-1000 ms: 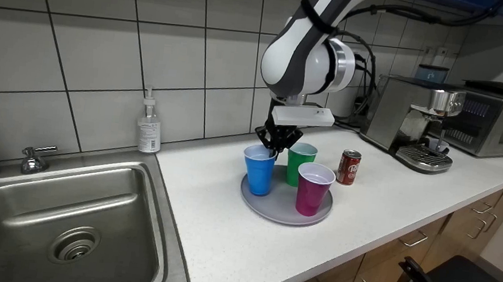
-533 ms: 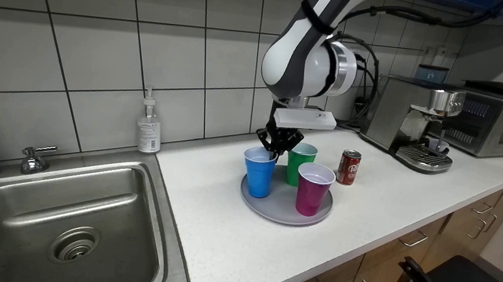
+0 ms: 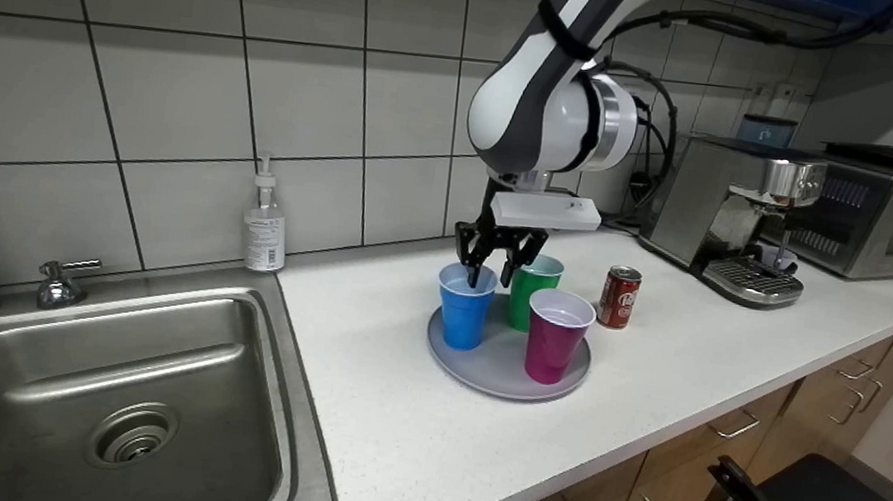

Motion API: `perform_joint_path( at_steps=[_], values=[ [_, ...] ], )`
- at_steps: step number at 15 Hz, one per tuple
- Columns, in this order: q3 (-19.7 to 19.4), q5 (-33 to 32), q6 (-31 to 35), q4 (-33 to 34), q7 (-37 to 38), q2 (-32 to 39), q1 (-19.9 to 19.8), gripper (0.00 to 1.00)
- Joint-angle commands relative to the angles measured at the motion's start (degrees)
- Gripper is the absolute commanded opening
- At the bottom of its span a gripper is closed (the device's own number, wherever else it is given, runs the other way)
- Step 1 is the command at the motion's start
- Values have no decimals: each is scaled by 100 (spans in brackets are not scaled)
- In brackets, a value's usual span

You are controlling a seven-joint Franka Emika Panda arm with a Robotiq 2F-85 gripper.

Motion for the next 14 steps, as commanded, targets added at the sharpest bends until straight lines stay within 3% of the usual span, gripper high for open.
perform_joint_path(
  at_steps=[1,3,14],
  values=[
    [72,27,78,-189,-165,-257,-106,88],
    [73,40,81,-223,-176,-355,-113,99],
    [69,-114,120,-479,-213,-783,-58,100]
  ],
)
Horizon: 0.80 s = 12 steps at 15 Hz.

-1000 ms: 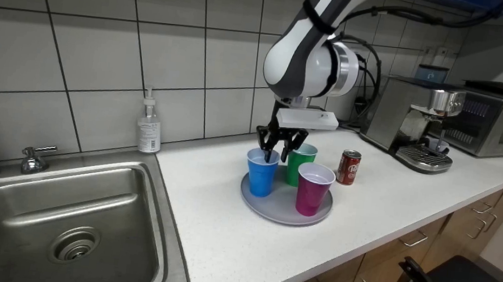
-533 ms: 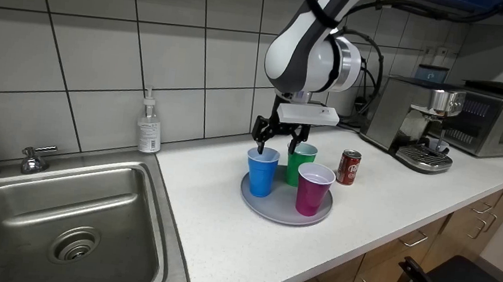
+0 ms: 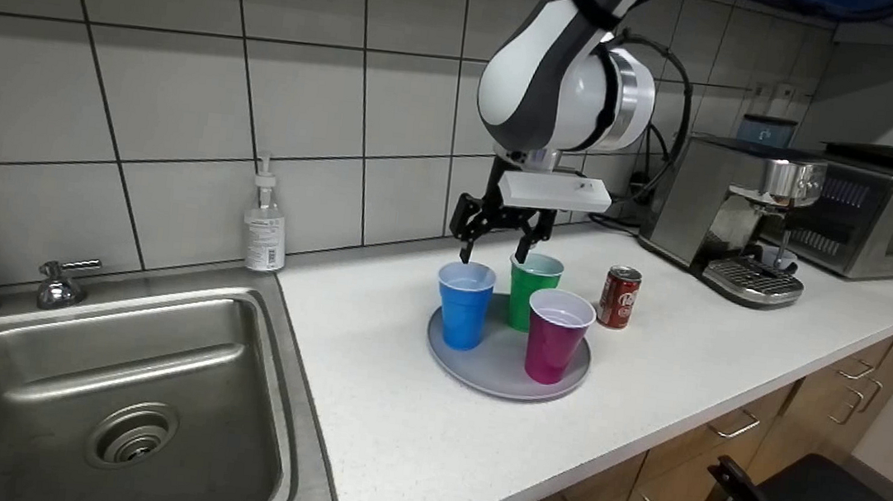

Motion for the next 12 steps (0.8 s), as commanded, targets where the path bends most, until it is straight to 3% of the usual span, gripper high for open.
perform_joint_path(
  at_steps=[1,2,12],
  values=[
    [71,-59,62,-266,-194,-305,-66,100],
    [58,-20,-16,-51,-37,-65,-55,100],
    [68,-20,-16,-116,-89,-124,-56,100]
  ],
)
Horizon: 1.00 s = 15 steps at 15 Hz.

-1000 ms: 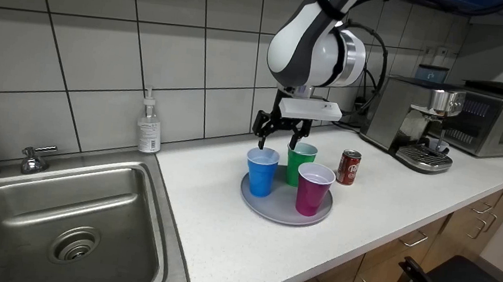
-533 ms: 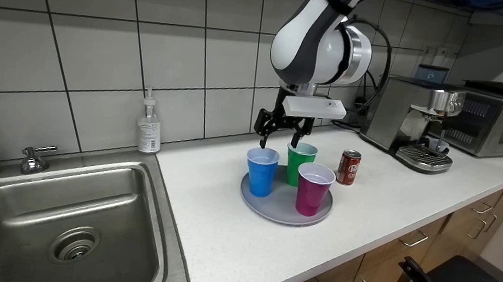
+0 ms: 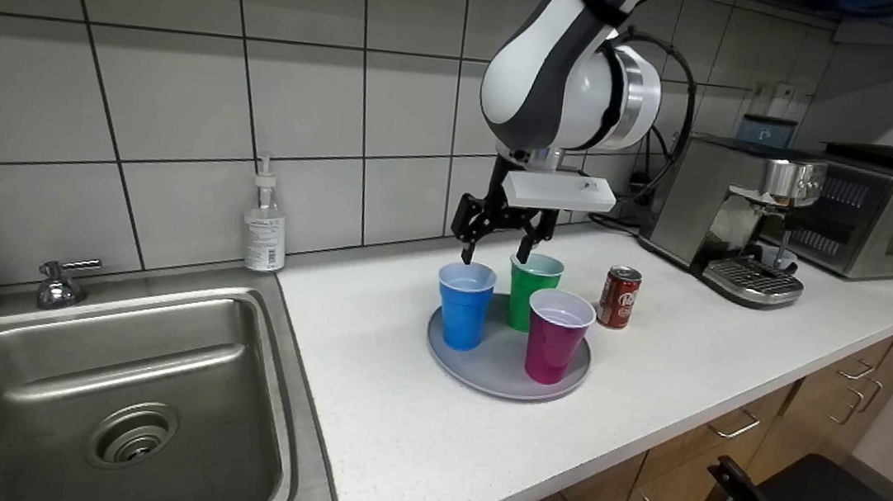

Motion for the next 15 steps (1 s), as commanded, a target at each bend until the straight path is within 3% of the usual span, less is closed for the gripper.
perform_joint_path(
  at_steps=[1,8,15],
  values=[
    [54,-18,-17,6,12,-7,-56,100],
    [54,-18,-17,5,11,-8,-56,100],
    [-16,-372,286,-445,133,-370,-22,100]
  ],
)
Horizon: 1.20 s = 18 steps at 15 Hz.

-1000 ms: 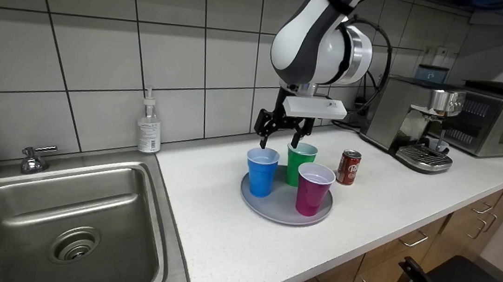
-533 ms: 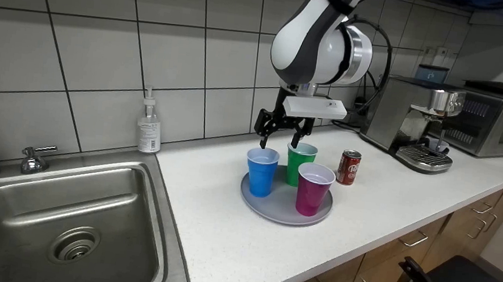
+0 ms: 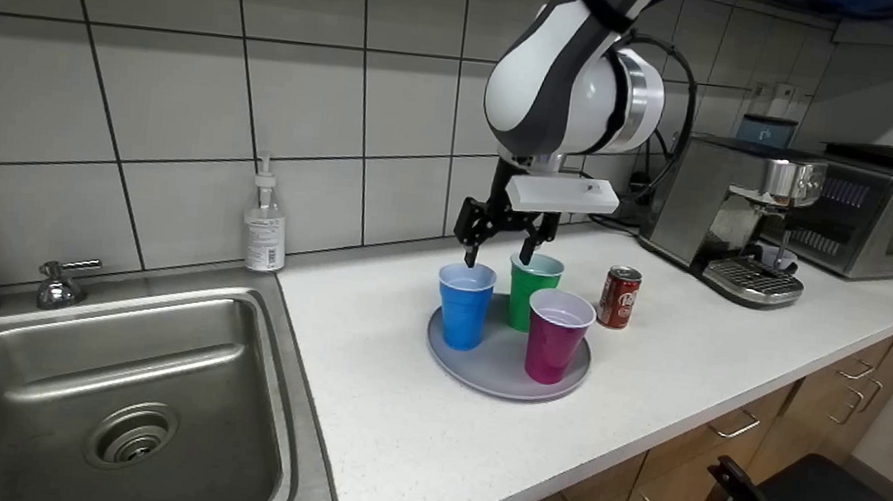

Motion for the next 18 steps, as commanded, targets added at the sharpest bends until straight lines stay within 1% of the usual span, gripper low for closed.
perform_joint_path(
  at_steps=[1,8,13,16,18],
  values=[
    [-4,-220,265,-474,178,-434,-13,100],
    [0,-571,706,-1343,316,-987,-53,100],
    [67,-498,975,-1911,185,-1519,-94,100],
    [105,-379,631,-2151,72,-1947,-81,100],
    [106,-284,300,-2190,15,-2128,-58,100]
  ],
)
